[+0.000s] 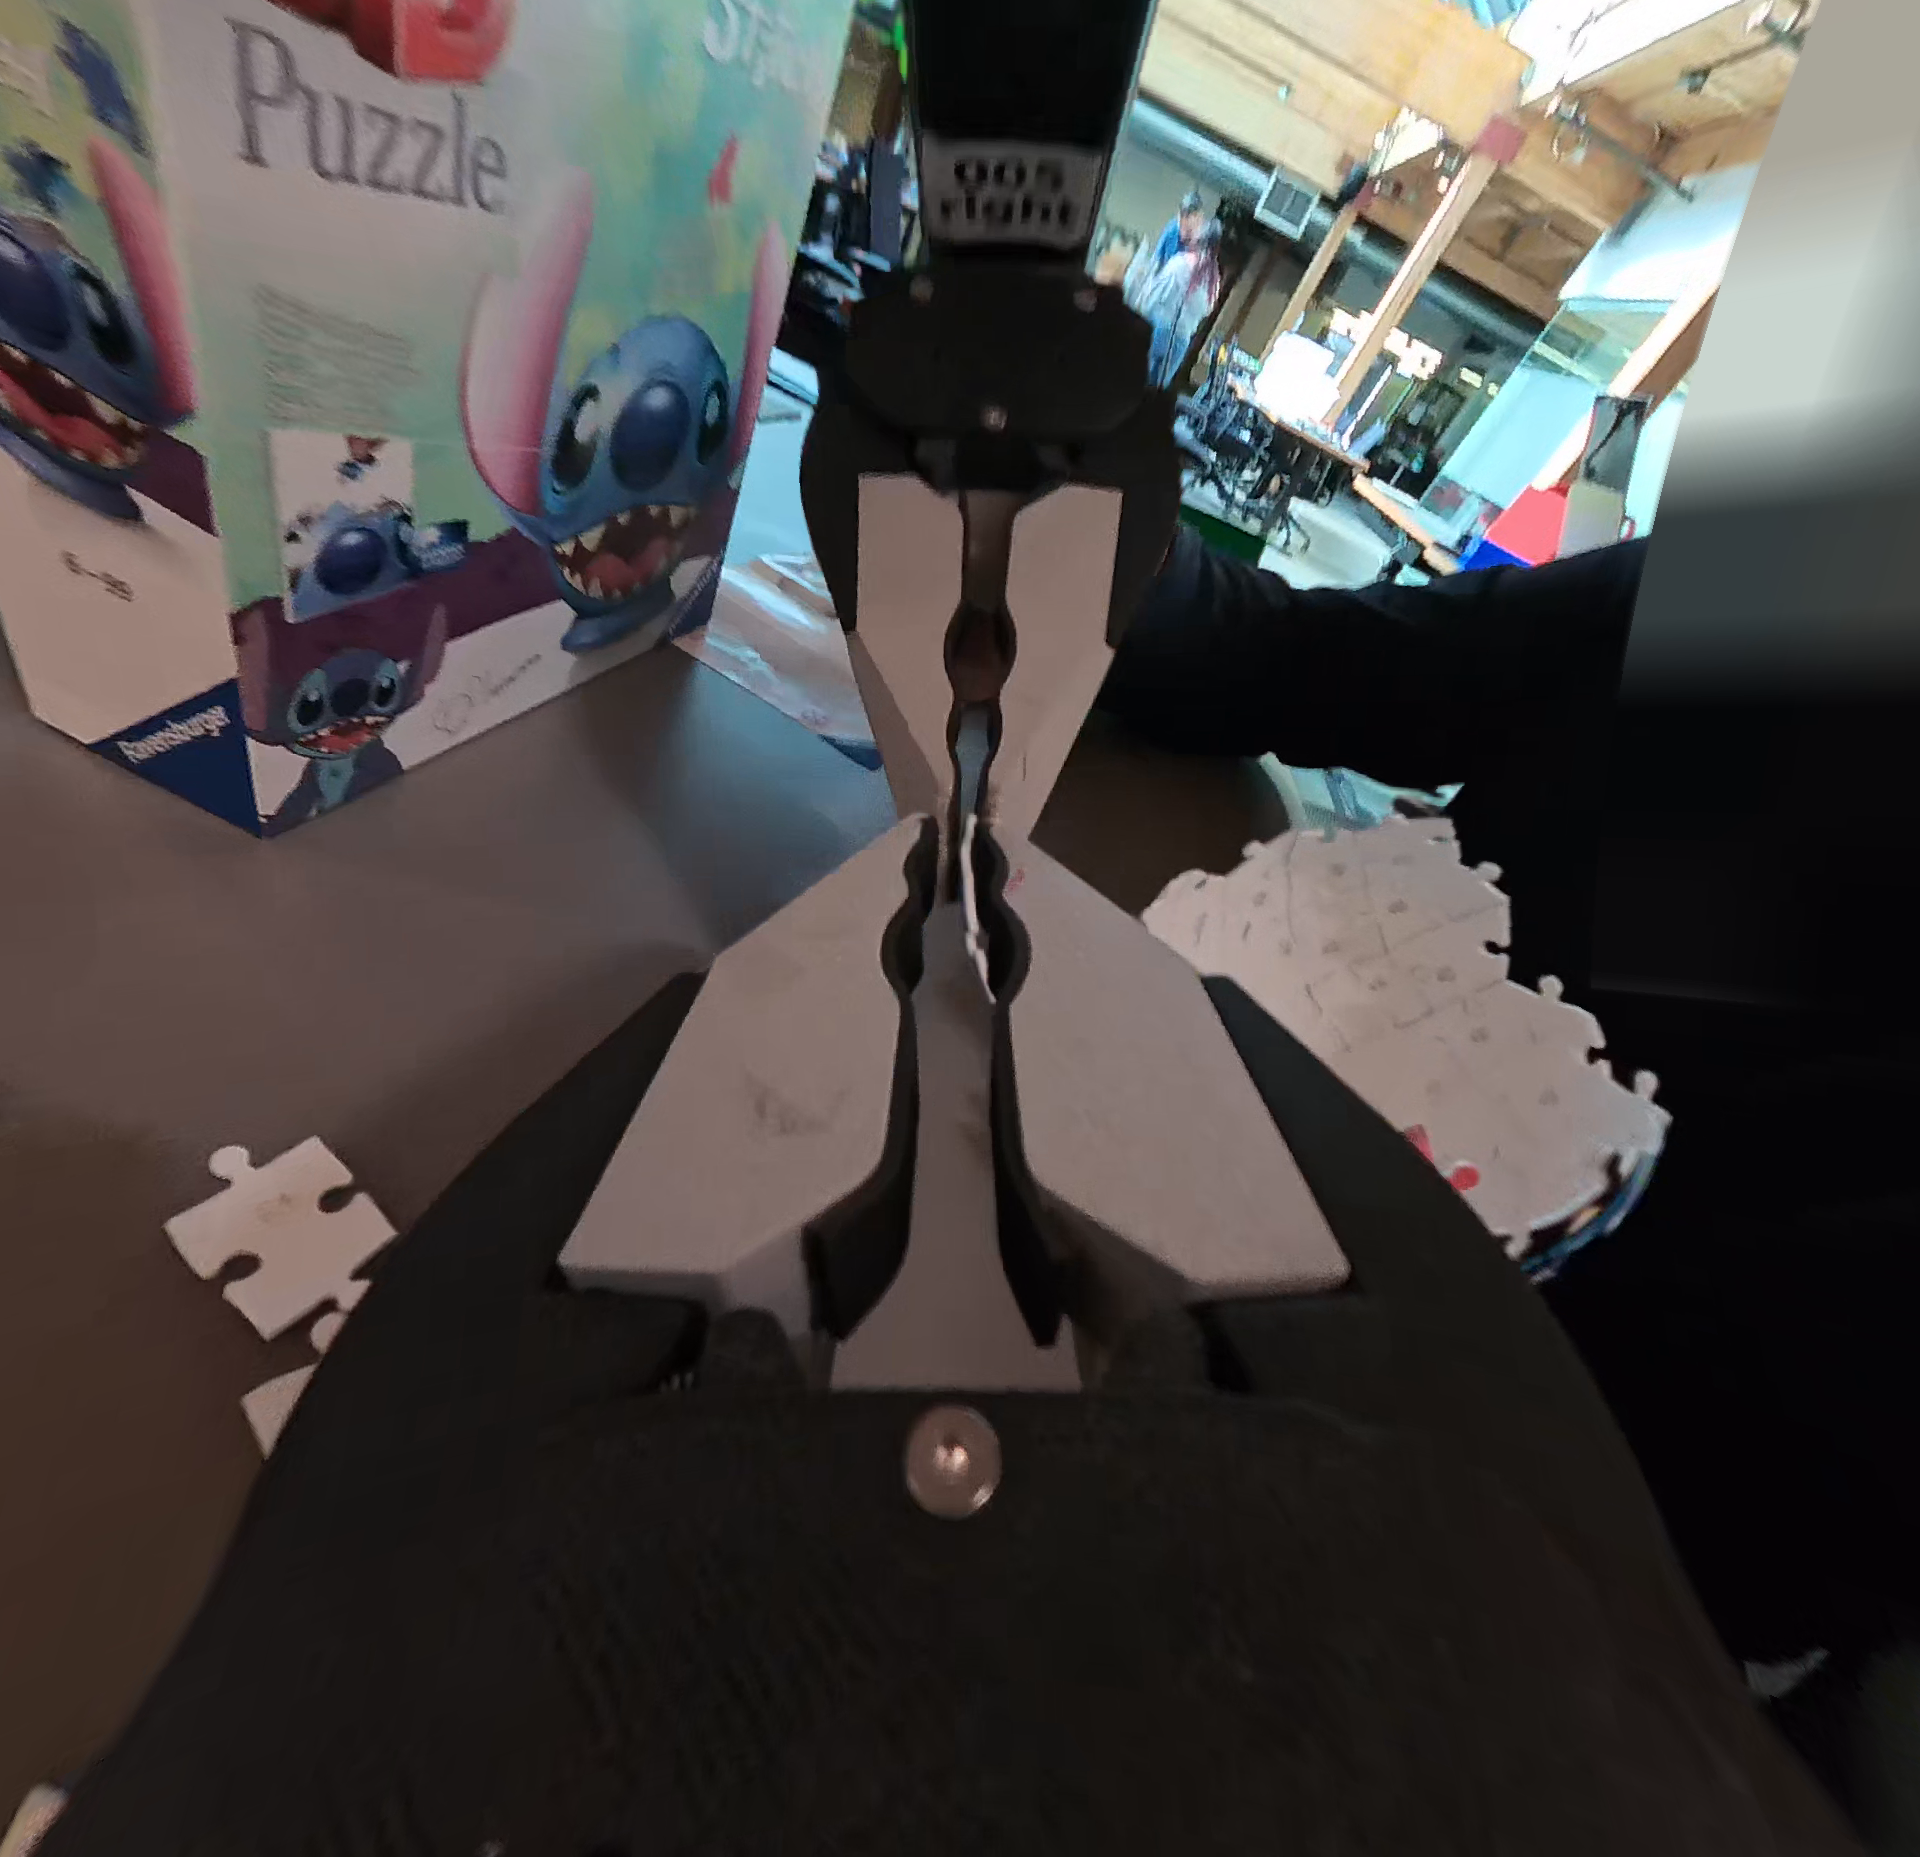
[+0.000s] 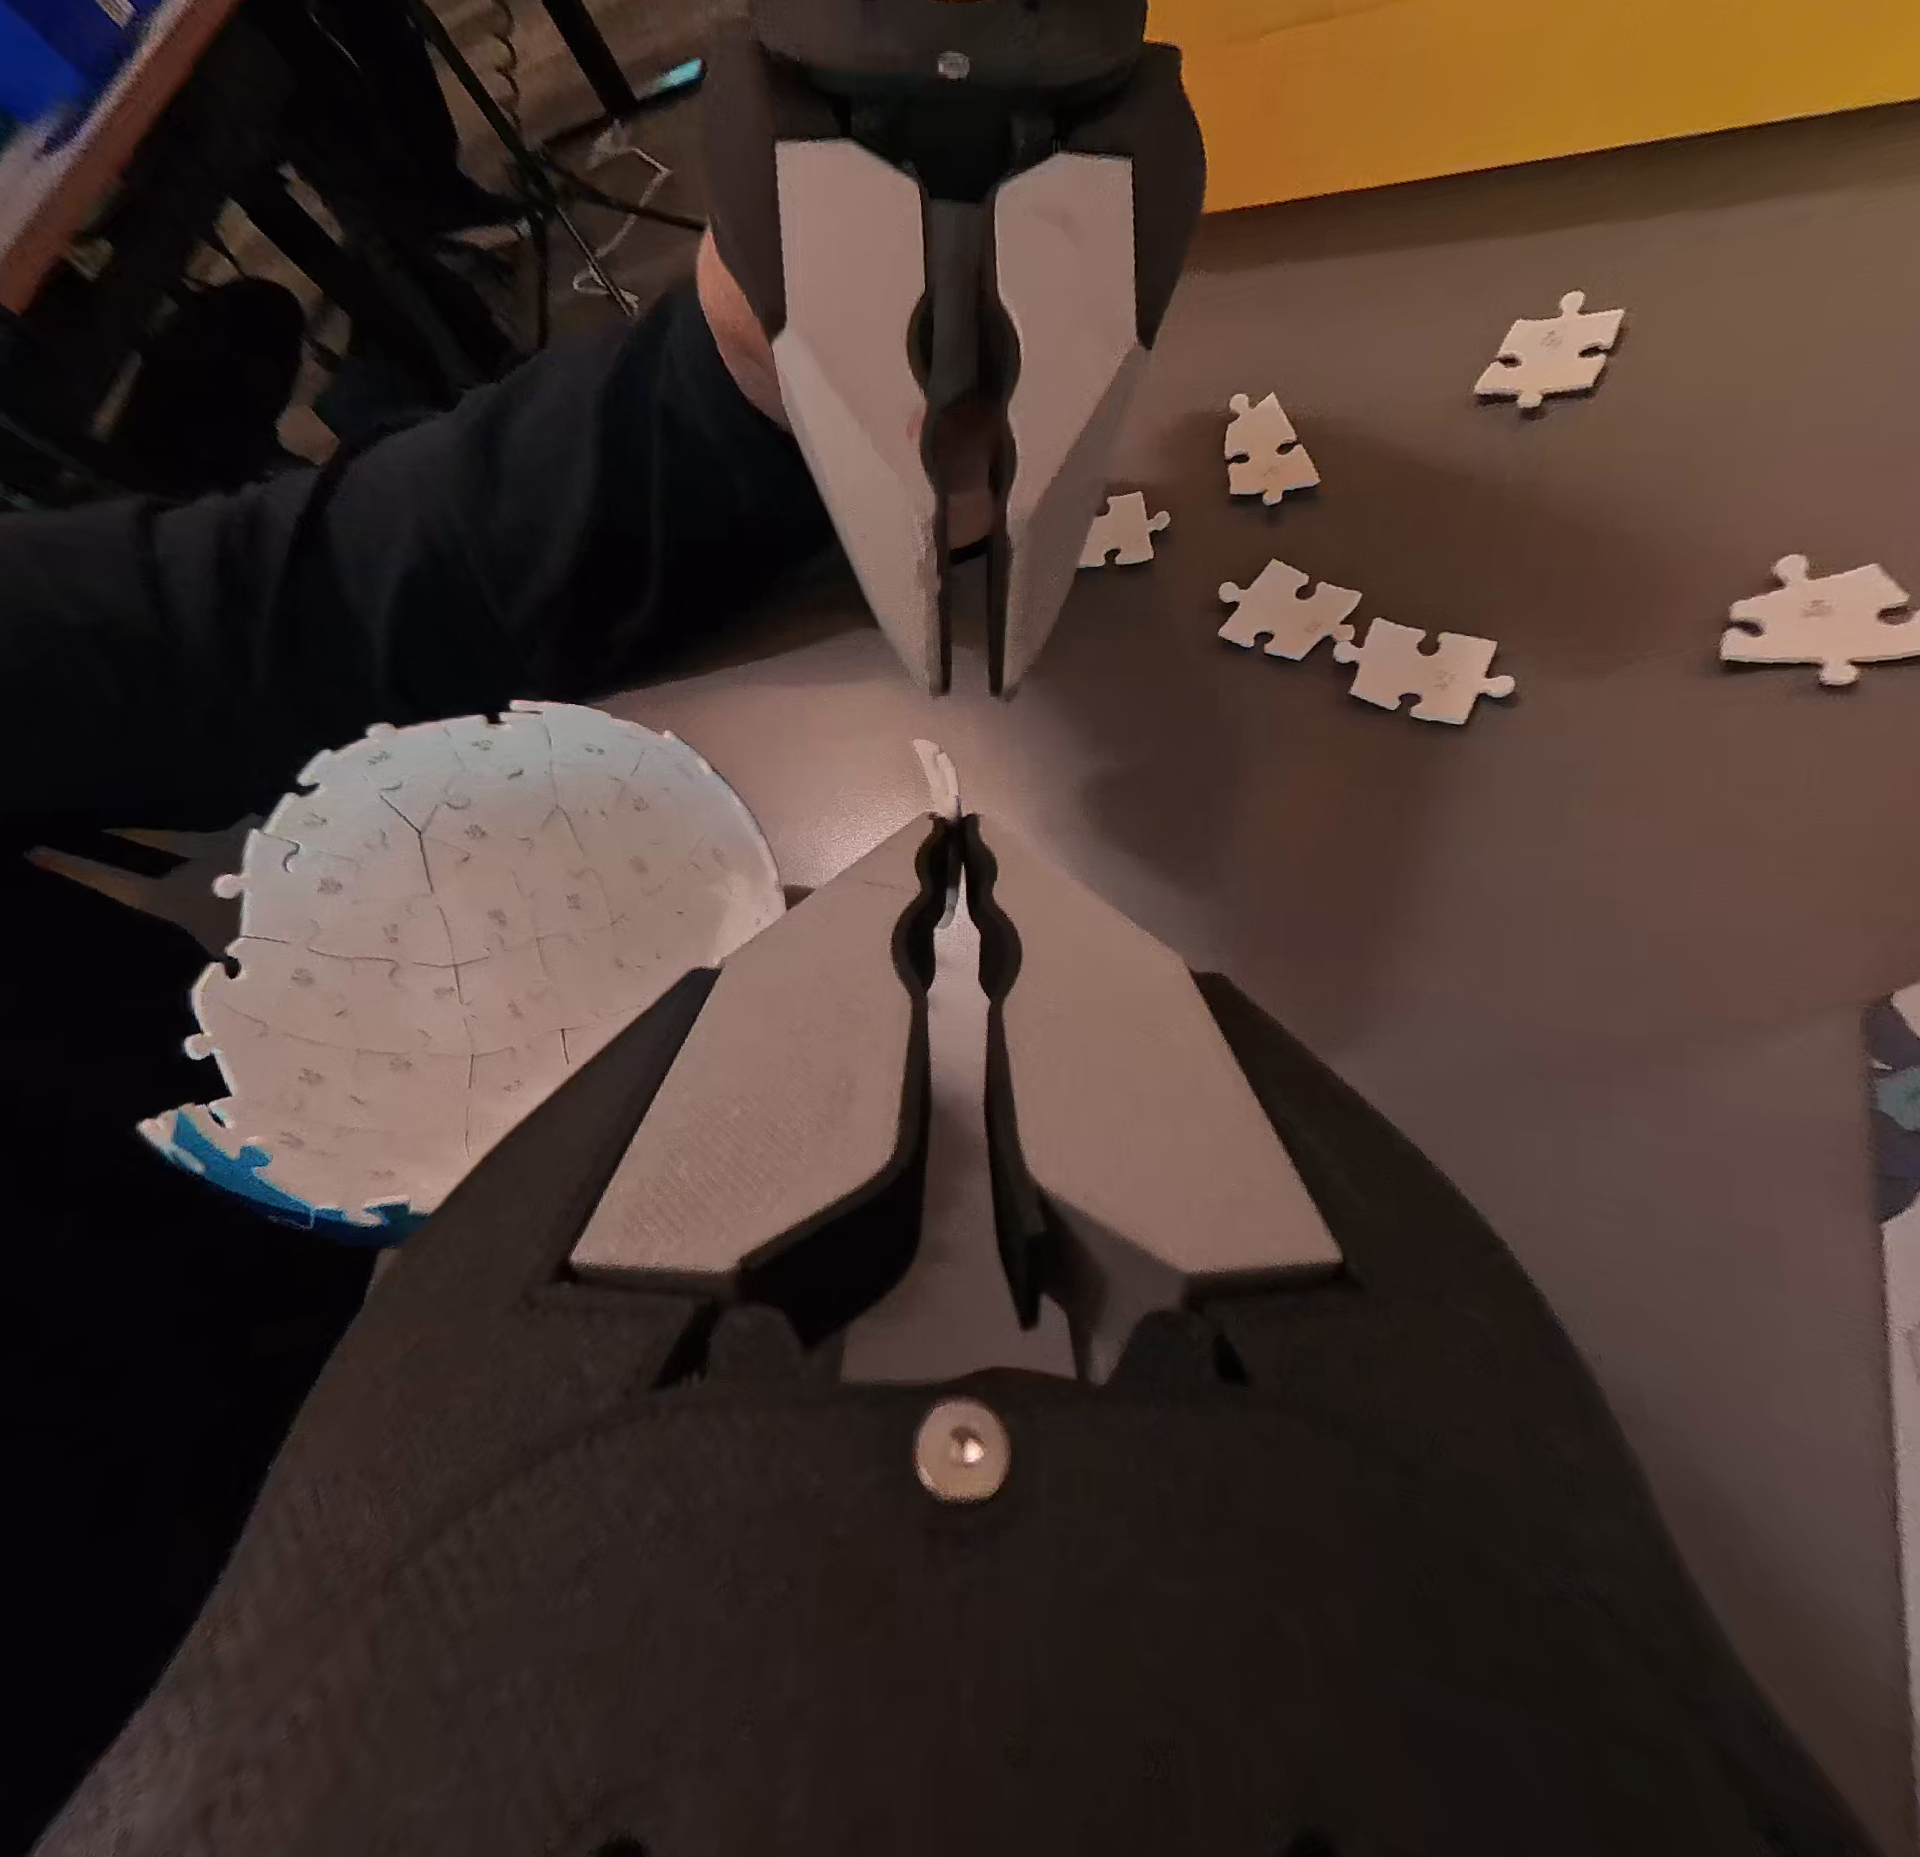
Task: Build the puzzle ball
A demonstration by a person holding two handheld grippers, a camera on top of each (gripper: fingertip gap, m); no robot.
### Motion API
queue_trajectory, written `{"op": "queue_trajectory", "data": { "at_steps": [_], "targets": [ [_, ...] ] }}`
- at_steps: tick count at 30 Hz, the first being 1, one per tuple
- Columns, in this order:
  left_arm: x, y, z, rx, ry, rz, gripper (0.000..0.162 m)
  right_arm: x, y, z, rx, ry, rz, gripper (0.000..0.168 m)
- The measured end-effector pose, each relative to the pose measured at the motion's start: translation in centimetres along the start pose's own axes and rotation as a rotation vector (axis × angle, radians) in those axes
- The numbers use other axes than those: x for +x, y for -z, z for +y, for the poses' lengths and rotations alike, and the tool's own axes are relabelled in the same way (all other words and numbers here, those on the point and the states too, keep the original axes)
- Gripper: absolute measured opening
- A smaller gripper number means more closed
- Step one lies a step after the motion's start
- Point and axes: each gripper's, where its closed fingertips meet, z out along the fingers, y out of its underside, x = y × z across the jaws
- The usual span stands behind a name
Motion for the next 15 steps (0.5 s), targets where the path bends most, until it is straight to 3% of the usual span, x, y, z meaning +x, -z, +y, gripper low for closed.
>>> {"op": "queue_trajectory", "data": {
  "at_steps": [6,15],
  "targets": [
    [0.4,-1.4,1.7,-0.110,-0.084,-0.022,0.000,-0.2,0.2,0.2,-0.024,0.018,0.009,0.000],
    [0.9,-1.3,1.6,-0.097,-0.066,0.007,0.000,-0.6,0.4,0.0,-0.030,0.036,0.004,0.000]
  ]
}}
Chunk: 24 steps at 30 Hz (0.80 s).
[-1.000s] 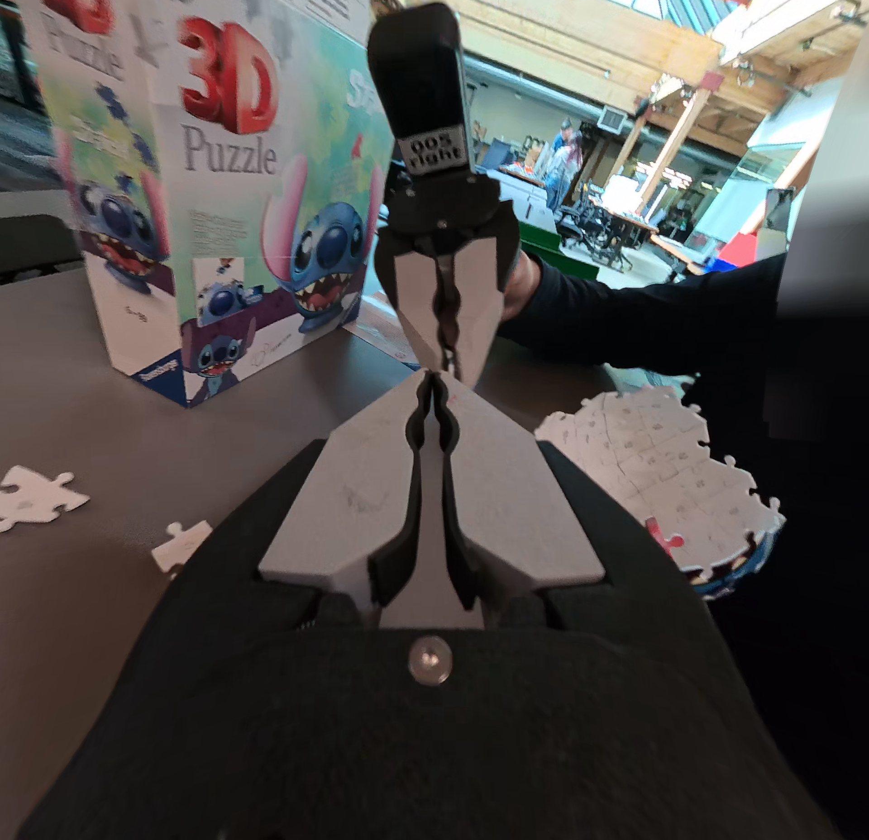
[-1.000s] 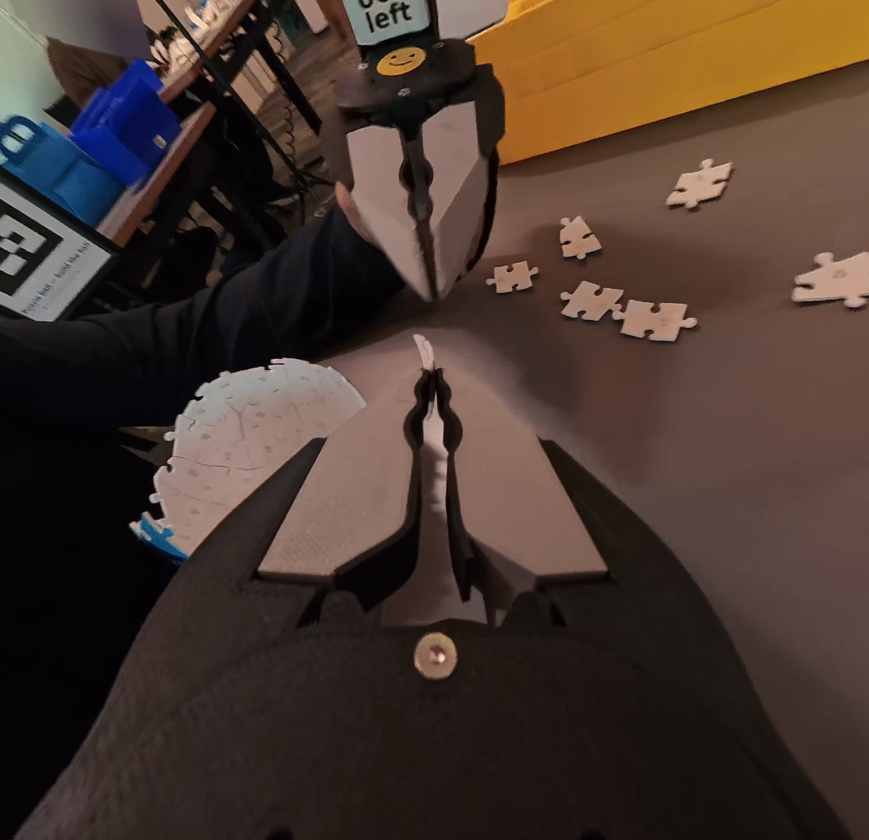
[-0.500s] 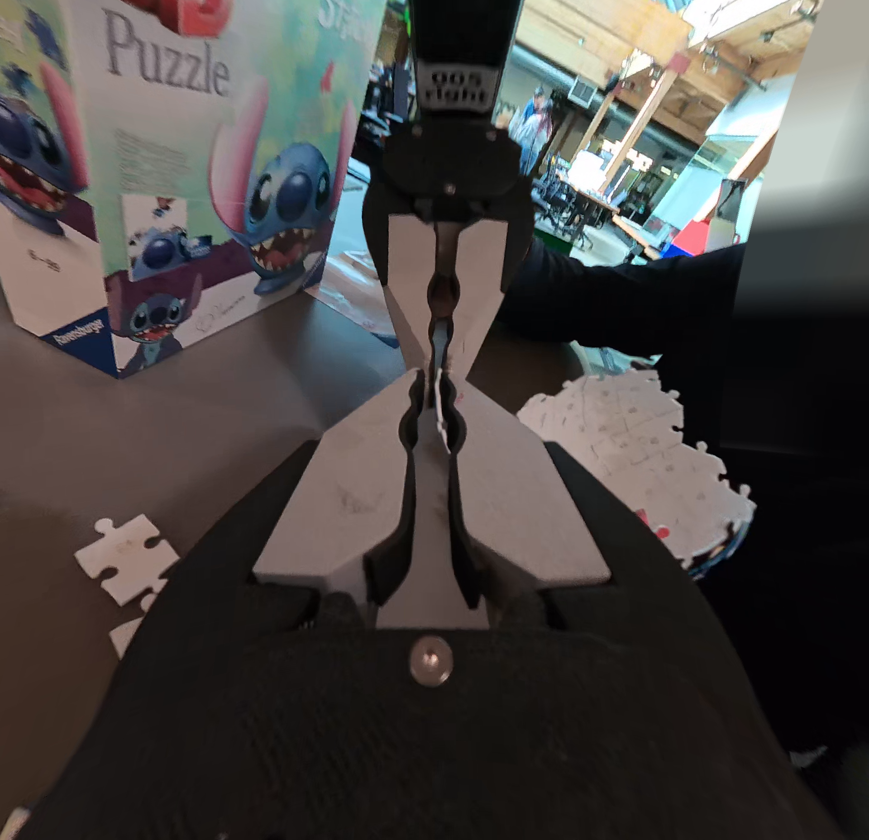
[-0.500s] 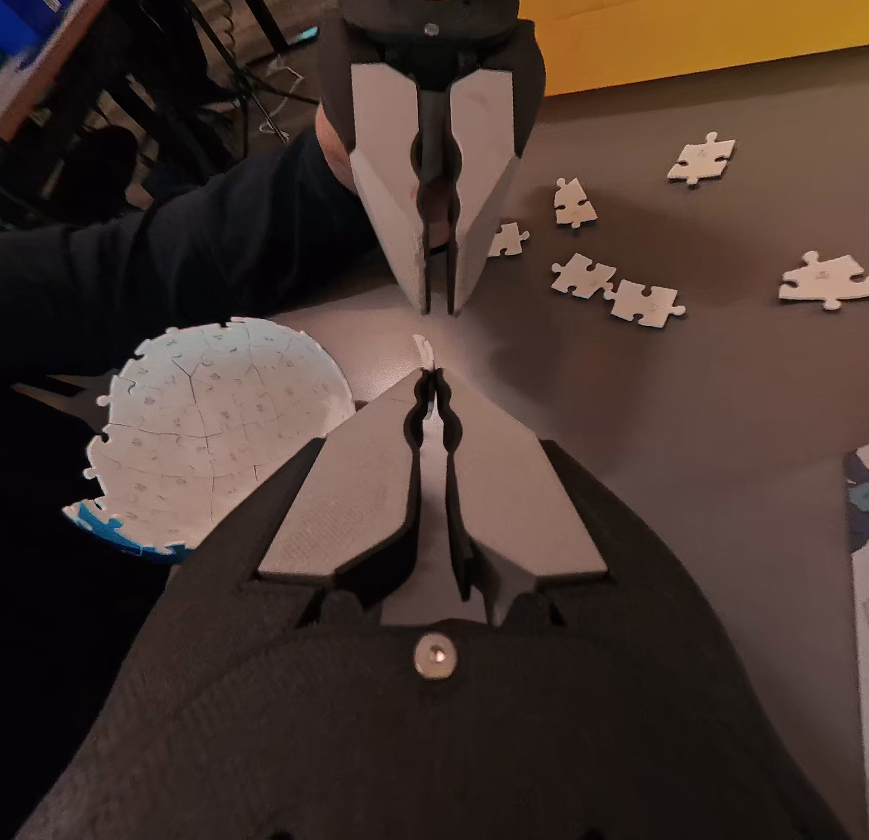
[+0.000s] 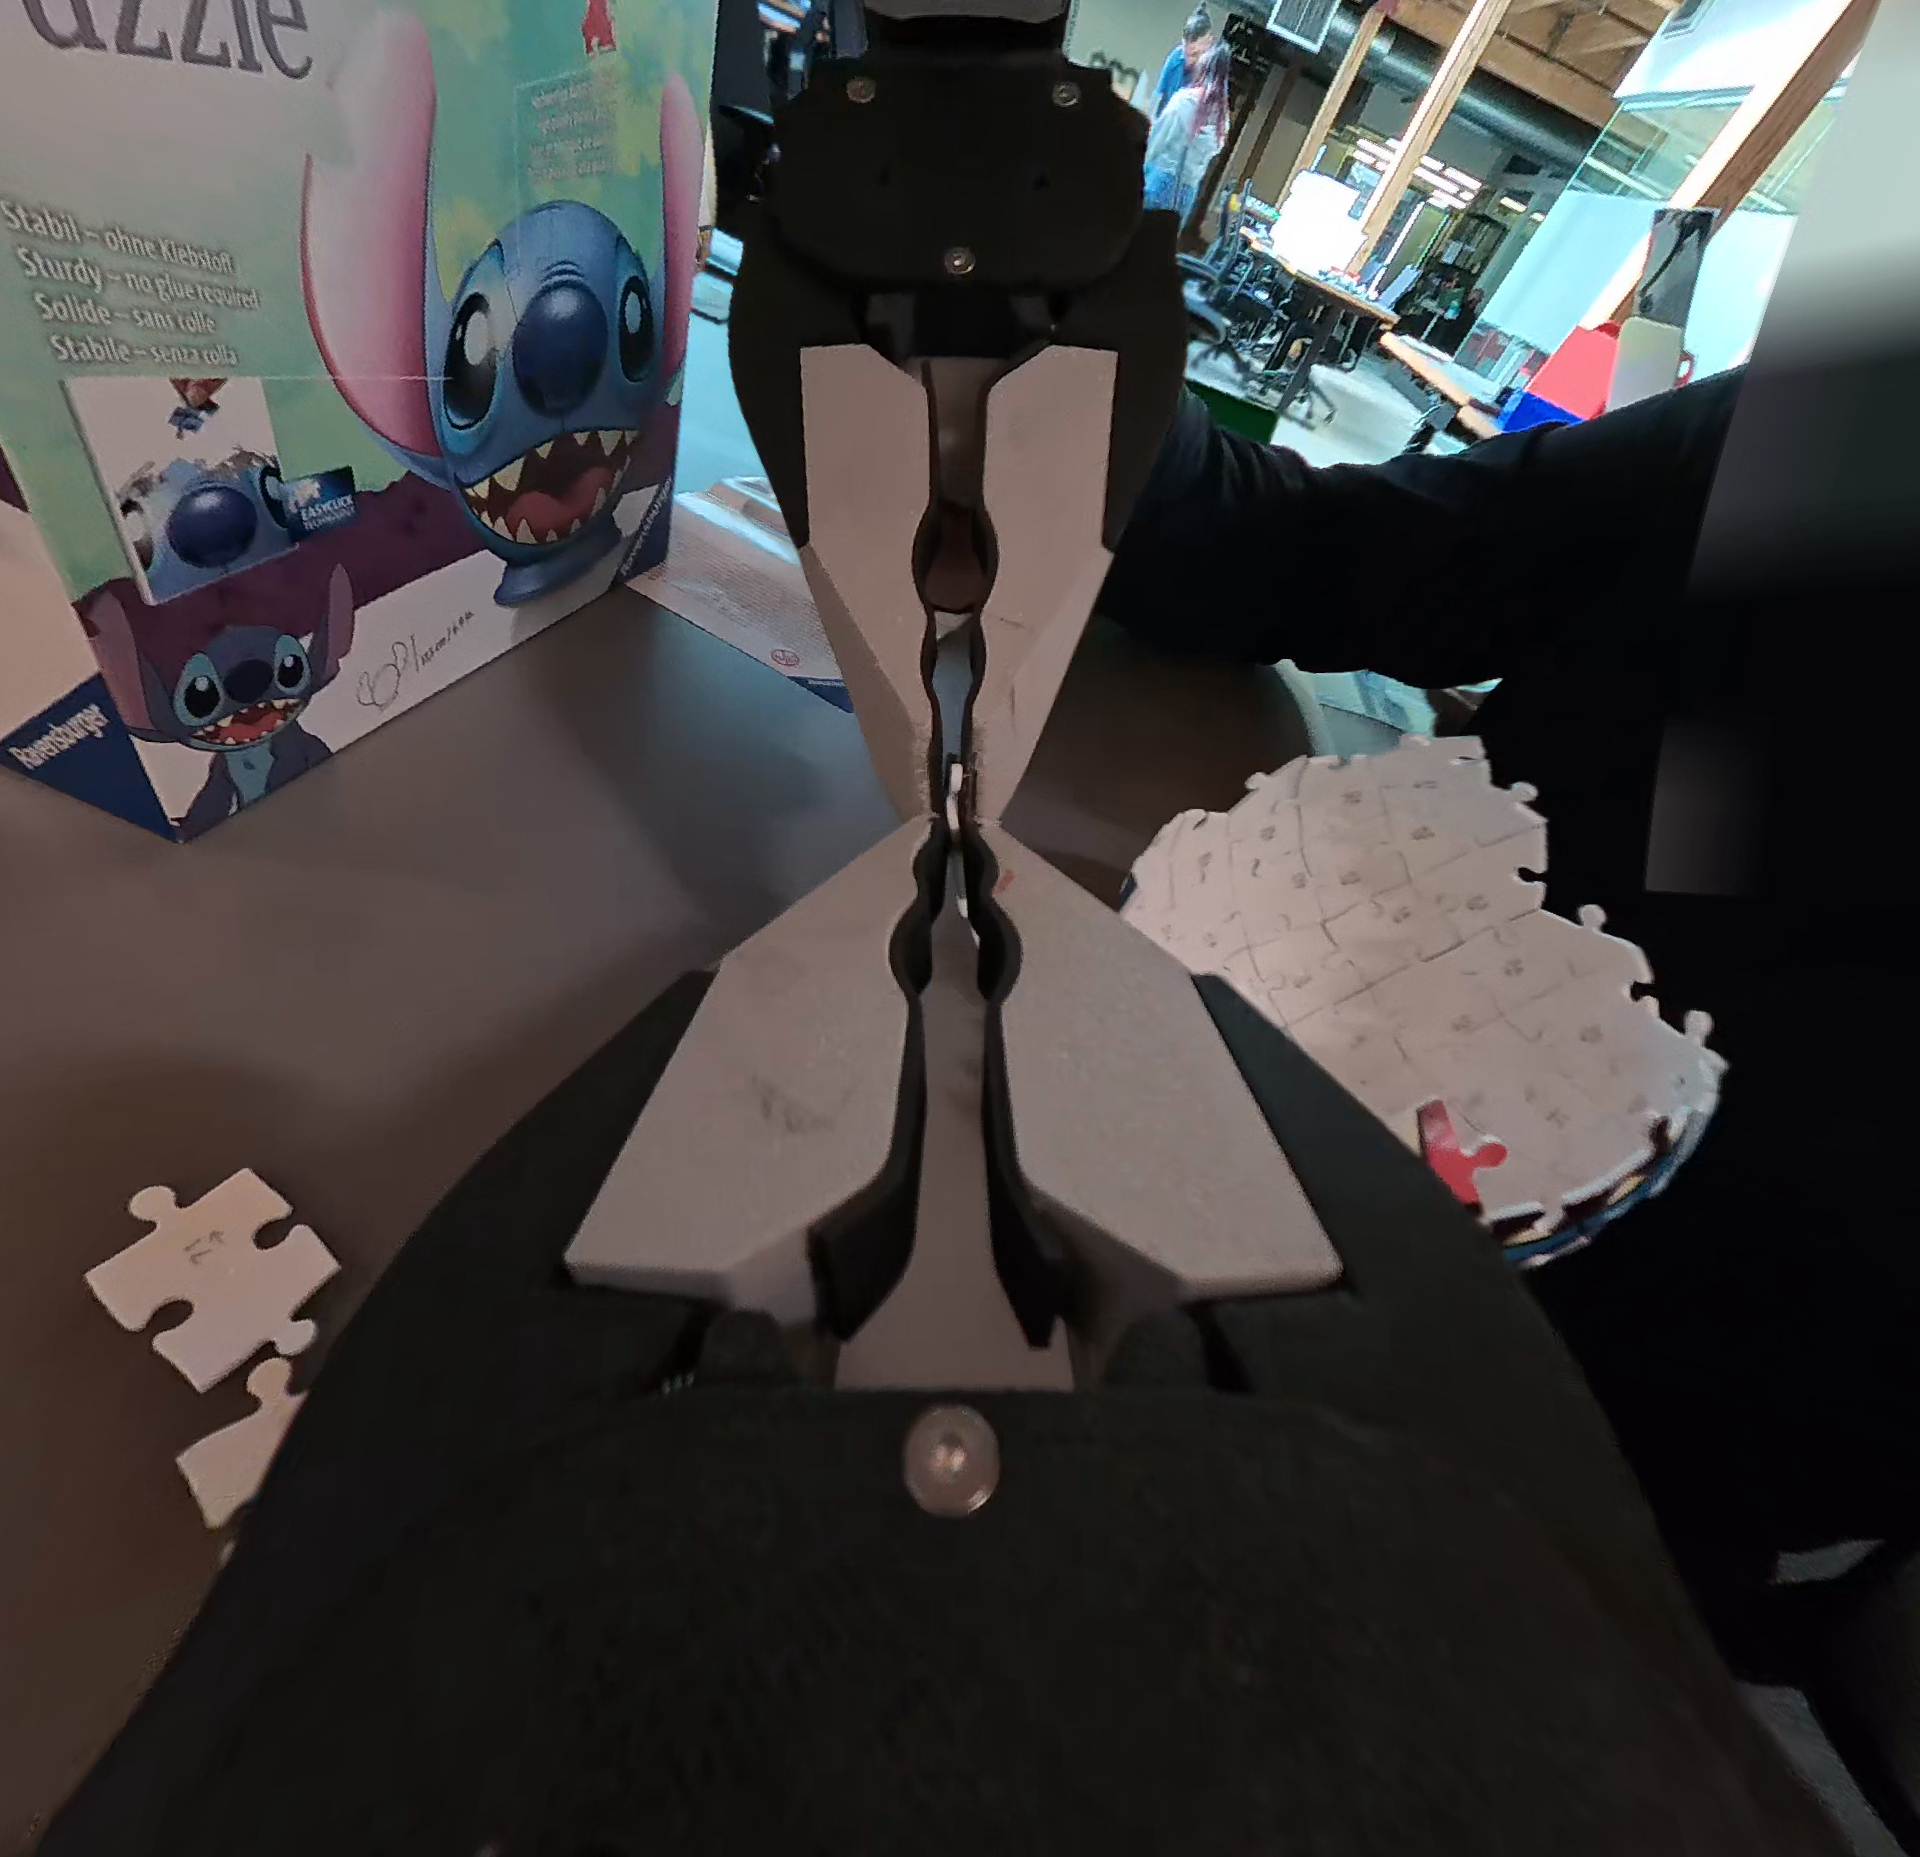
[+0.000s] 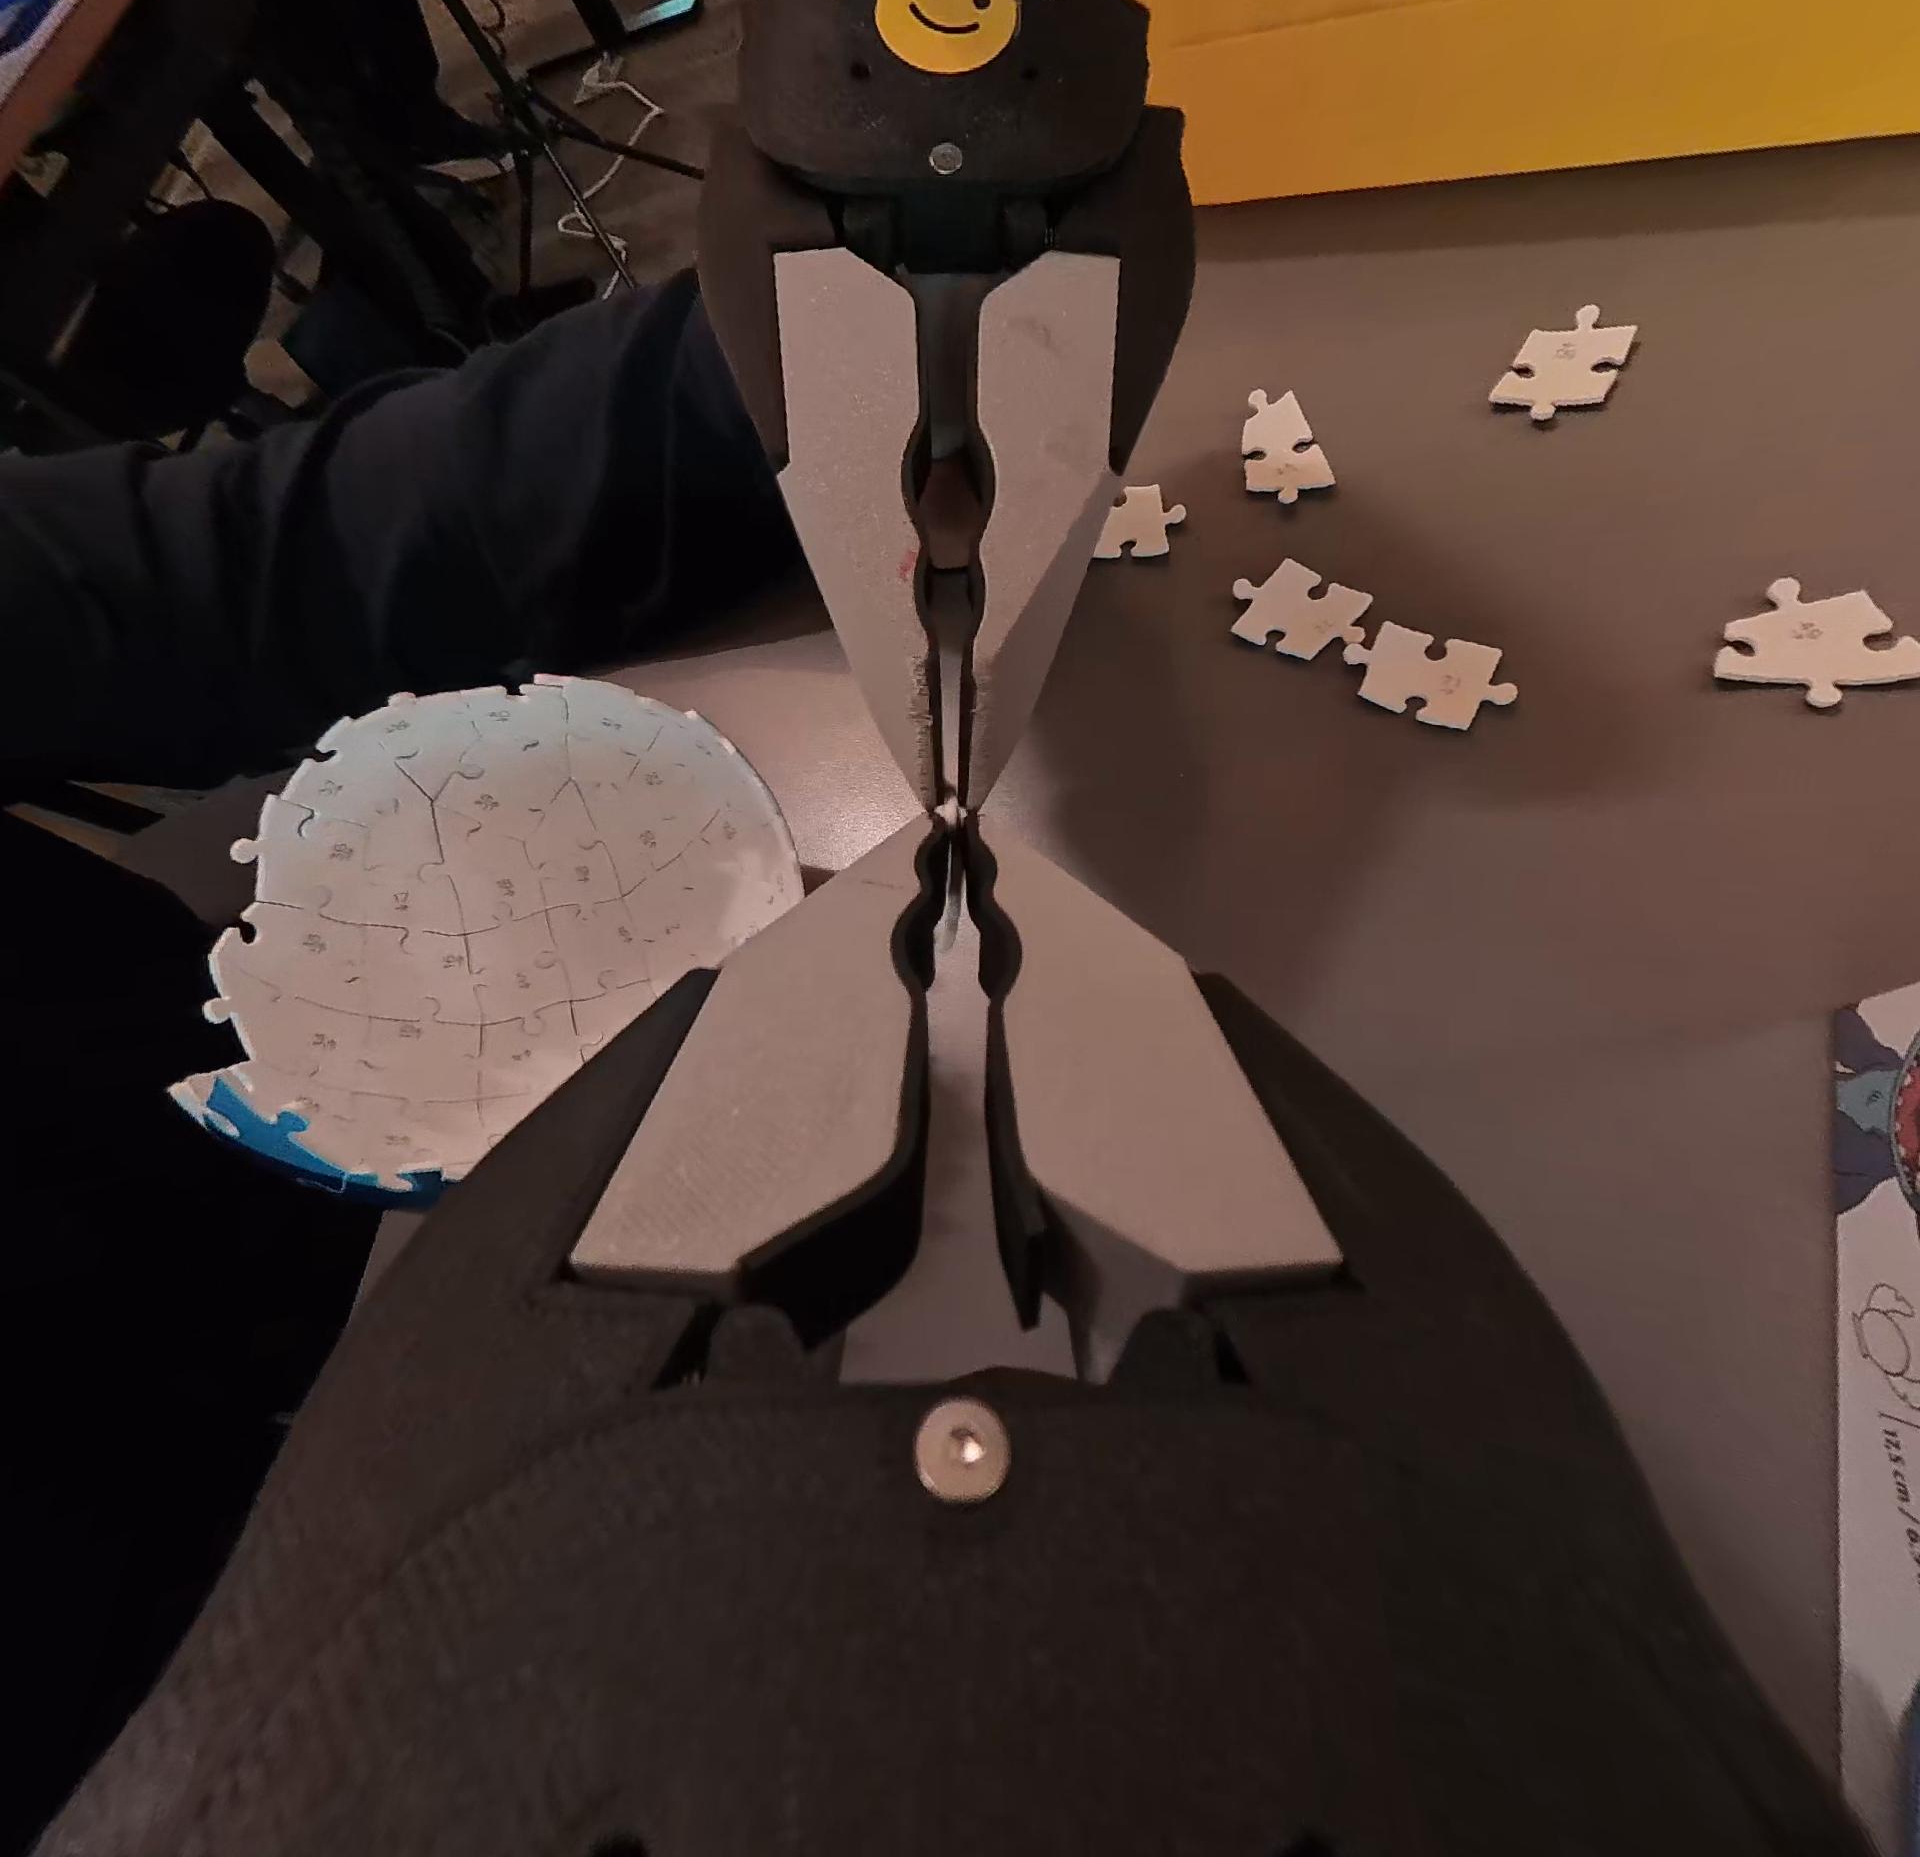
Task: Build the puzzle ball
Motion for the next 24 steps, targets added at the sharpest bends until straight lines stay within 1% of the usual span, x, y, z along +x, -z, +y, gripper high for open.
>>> {"op": "queue_trajectory", "data": {
  "at_steps": [2,3,5,7,13,15,20,24],
  "targets": [
    [-0.1,-0.1,0.0,0.001,0.034,0.013,0.006,0.4,0.0,0.1,-0.005,0.003,0.022,0.000],
    [-0.2,-0.1,0.0,0.002,0.037,0.010,0.007,0.5,0.0,0.2,-0.005,0.002,0.027,0.000],
    [-0.4,-0.1,0.0,0.000,0.001,-0.017,0.000,0.4,0.1,0.1,0.005,-0.012,0.009,0.000],
    [-0.6,0.1,-0.1,-0.003,-0.042,-0.051,0.000,0.4,0.0,-0.2,0.024,-0.024,0.001,0.000],
    [-0.7,0.4,-0.4,0.002,-0.065,-0.077,0.000,0.4,0.4,-0.8,0.073,-0.052,-0.023,0.001],
    [-0.9,0.7,-0.7,0.019,-0.071,-0.089,0.000,0.3,0.7,-1.2,0.103,-0.069,-0.043,0.005],
    [-1.1,1.4,-1.5,0.069,-0.070,-0.115,0.000,0.6,1.4,-1.9,0.158,-0.116,-0.066,0.004],
    [-1.8,2.0,-2.1,0.106,-0.056,-0.152,0.000,1.0,1.9,-2.3,0.197,-0.150,-0.076,0.010]
  ]
}}
